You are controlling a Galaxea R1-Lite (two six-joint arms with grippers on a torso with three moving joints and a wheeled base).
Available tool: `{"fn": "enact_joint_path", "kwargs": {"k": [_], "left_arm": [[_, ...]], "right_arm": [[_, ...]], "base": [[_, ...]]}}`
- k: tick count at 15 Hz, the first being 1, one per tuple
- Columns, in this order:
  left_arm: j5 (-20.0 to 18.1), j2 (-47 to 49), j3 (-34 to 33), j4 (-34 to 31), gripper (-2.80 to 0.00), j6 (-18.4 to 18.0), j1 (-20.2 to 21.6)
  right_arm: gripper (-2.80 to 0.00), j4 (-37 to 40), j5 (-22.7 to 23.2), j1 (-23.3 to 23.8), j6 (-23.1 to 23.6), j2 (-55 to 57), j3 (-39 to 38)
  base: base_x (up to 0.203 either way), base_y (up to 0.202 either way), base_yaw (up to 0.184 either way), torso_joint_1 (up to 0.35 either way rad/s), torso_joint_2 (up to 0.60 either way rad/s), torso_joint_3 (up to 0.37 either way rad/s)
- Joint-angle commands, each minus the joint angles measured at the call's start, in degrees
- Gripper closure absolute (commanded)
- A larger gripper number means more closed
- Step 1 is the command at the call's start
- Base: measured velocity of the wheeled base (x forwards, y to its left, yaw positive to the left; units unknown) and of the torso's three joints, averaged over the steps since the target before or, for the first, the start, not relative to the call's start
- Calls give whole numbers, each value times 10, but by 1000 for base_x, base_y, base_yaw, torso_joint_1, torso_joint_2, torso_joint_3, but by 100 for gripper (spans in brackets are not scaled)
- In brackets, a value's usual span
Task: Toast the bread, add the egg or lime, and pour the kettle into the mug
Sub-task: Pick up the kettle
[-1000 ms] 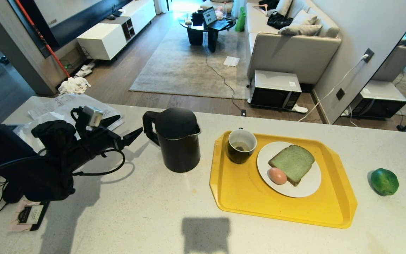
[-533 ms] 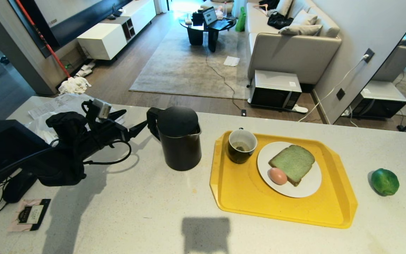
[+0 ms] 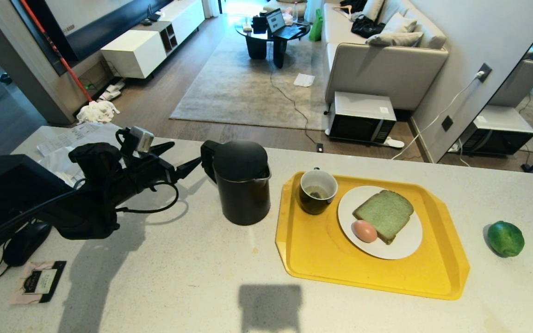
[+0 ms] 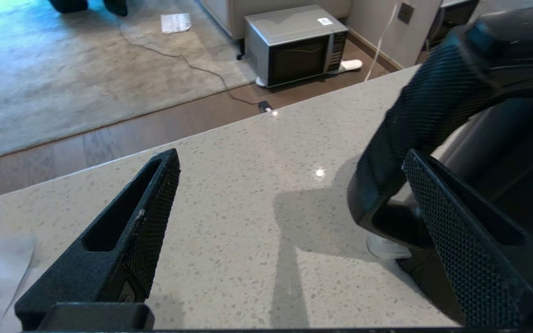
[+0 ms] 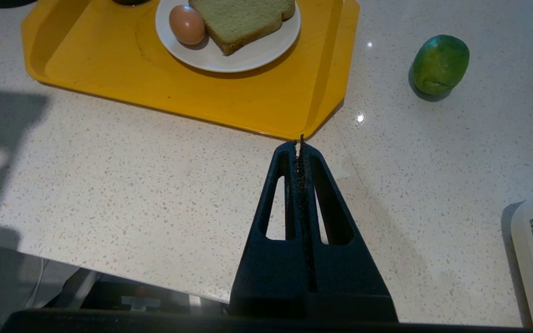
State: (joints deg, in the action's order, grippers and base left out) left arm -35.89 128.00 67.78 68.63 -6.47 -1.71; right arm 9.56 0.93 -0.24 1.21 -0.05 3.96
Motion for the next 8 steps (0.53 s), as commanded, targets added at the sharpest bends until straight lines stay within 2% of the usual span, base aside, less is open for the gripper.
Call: {"fn": "enact_joint_path", "kwargs": {"k": [1,4,8], "left_arm": [[-5,-17,-4,4,-280,3,-1],[-7,-44,-25,4,-280,6,0],[-6,-93,-85,-1,-280,9,17]], "right_arm": [[0,1,0,0,0,0,0],[0,0,0,0,0,0,0],[0,0,0,0,0,0,0]], "base": [[0,0,0,0,0,0],[0,0,0,0,0,0],[0,0,0,0,0,0]]}}
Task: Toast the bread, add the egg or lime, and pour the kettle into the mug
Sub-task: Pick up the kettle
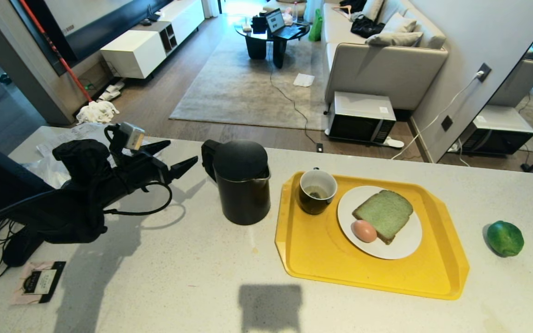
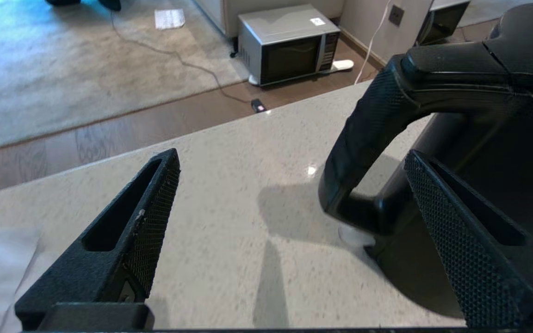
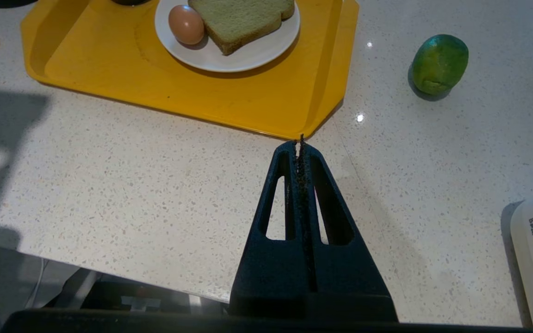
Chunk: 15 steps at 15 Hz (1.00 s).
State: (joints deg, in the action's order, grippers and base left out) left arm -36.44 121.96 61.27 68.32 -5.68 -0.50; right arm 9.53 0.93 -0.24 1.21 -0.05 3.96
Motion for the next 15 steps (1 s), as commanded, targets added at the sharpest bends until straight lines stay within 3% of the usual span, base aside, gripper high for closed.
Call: {"fn": "enact_joint_path", "kwargs": {"k": [1,4,6,12,15], "left_arm": [[2,-55,-36,-9,-280,5,4],[9,-144,-81,-100,-280,6,9],[11,-173,-111,-157,-280,-20,17],[15,-153,-164,-153,-280,-150,13],[32,-154,-169,-152,-280,-166,14]], "right_arm": [[0,0,0,0,0,0,0],[0,0,0,0,0,0,0],[0,1,0,0,0,0,0],[0,0,0,0,0,0,0],[0,0,0,0,0,0,0]], "base": [[0,0,0,0,0,0],[0,0,0,0,0,0],[0,0,0,0,0,0],[0,0,0,0,0,0],[0,0,0,0,0,0]]}}
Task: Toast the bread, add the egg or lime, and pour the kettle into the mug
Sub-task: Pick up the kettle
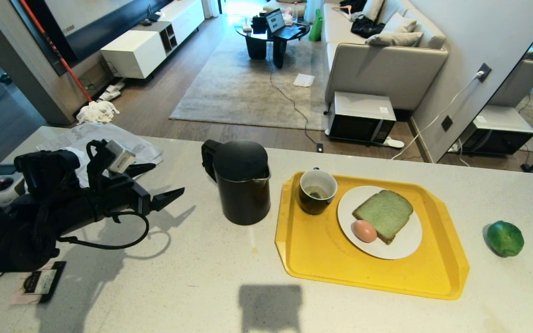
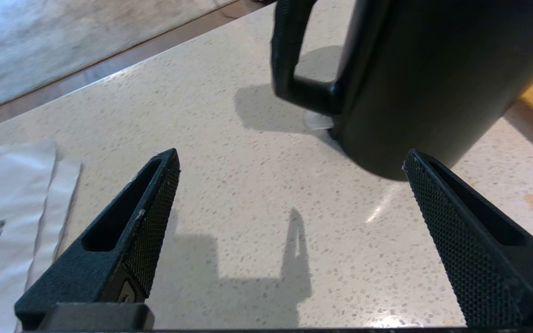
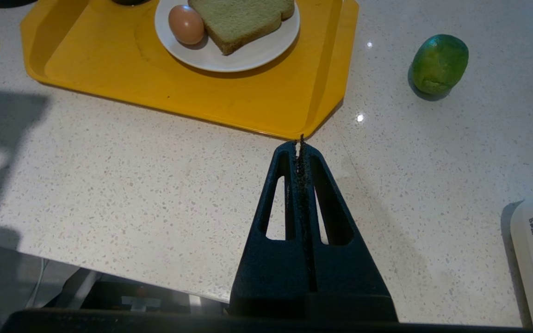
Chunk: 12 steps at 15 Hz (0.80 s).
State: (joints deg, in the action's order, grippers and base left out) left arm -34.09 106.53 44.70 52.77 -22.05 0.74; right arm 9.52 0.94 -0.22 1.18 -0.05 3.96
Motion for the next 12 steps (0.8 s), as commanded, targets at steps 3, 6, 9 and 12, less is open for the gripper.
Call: {"fn": "enact_joint_path", "kwargs": {"k": [3,6,9,12], "left_arm": [[48,7,-17,24,-280,-9,5],[54,22,-20,61,-280,17,24],[77,30,-19,68,-280,39,58],[78,64,-10,138,-280,64,70]], "right_arm": [[0,1,0,0,1,0,0],[0,1,0,0,0,0,0],[0,1,0,0,0,0,0],[0,1,0,0,0,0,0]], "base": [[0,0,0,0,0,0],[0,0,0,0,0,0],[0,0,0,0,0,0],[0,0,0,0,0,0]]}}
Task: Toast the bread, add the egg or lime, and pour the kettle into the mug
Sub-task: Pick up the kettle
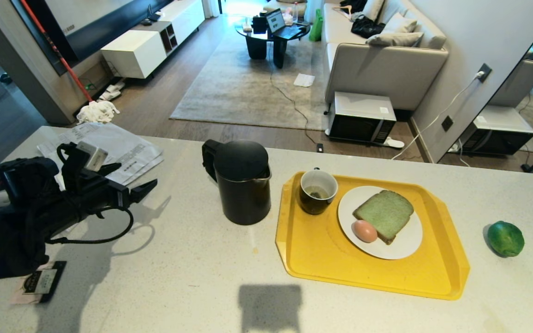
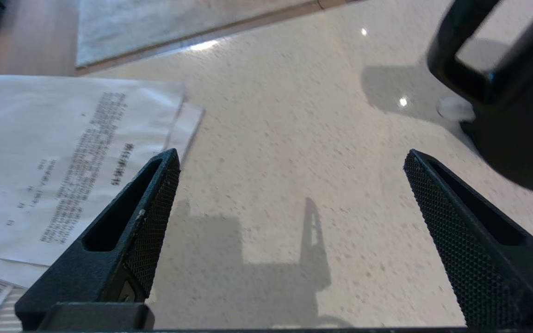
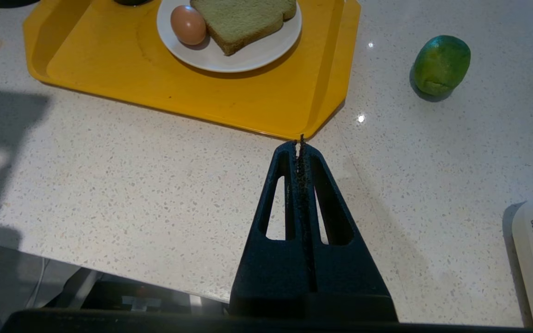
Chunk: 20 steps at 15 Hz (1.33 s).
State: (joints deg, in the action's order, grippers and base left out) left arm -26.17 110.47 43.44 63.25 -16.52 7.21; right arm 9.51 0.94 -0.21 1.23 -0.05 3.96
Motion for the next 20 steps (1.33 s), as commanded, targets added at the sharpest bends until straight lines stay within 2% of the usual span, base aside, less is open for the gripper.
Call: {"fn": "enact_joint_path", "kwargs": {"k": [1,3,5,6,9,20], "left_arm": [[-1,44,3,73,-280,20,4],[0,93,15,145,-280,32,1],[0,147,55,215,-280,52,-5],[0,165,82,231,-280,62,-10],[0,188,127,210,-280,73,-29],[14,169,119,200,-280,66,-56]], "right_arm": [[0,1,0,-1,0,0,0],[0,1,0,-1,0,0,0],[0,1,0,-1,0,0,0],[0,1,0,-1,0,0,0],[0,1,0,-1,0,0,0],[0,1,0,-1,0,0,0]], "base": [[0,0,0,0,0,0],[0,0,0,0,0,0],[0,0,0,0,0,0],[0,0,0,0,0,0],[0,0,0,0,0,0],[0,0,0,0,1,-32]]}}
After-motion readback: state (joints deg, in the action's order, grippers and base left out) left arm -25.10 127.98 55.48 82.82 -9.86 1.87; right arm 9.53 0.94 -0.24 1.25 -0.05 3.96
